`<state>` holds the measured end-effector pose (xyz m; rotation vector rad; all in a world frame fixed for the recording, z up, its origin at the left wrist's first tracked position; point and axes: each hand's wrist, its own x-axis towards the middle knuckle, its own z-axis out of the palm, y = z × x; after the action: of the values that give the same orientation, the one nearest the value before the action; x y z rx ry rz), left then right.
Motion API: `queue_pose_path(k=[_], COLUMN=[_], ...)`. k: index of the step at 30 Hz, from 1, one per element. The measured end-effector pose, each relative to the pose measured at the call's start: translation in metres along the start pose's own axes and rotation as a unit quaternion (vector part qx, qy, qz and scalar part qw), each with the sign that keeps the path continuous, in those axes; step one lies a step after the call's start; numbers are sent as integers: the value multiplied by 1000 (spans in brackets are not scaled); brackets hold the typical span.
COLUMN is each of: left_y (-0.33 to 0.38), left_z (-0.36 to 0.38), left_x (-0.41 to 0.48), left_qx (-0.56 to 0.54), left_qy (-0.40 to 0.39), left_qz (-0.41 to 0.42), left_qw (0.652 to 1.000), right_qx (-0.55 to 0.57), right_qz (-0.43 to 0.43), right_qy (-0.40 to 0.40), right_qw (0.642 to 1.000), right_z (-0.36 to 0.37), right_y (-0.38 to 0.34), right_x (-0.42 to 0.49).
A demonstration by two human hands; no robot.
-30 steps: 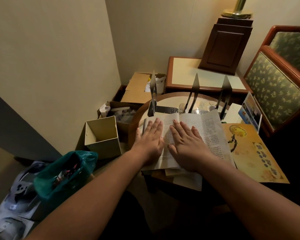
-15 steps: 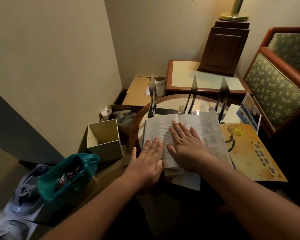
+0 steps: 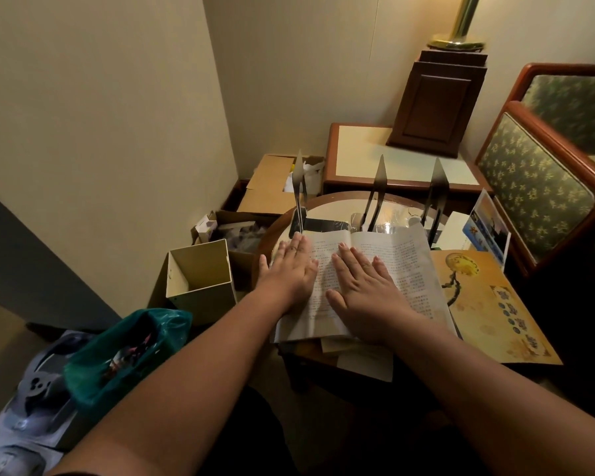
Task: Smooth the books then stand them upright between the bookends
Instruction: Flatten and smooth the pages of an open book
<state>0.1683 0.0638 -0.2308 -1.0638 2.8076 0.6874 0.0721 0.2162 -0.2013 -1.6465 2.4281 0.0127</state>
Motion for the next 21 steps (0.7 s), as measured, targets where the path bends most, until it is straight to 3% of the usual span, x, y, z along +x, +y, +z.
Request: queue_pose_path(k=[6,13,21], left_y=[-1,-2,-12], left_z=[2,15,28], left_x=[11,-15,-54], left_qx=[-91,-195,-230], left_qy=[5,63,139], left_qz=[-65,-37,-14], left_qw=[994,978,963], right_qx=[0,10,23], right_qz=[0,-6,-13], right_qy=[2,0,21], right_qw=[1000,1000,999], right_z=[1,1,4], right_y=[1,3,6], right_x=[0,-2,-2])
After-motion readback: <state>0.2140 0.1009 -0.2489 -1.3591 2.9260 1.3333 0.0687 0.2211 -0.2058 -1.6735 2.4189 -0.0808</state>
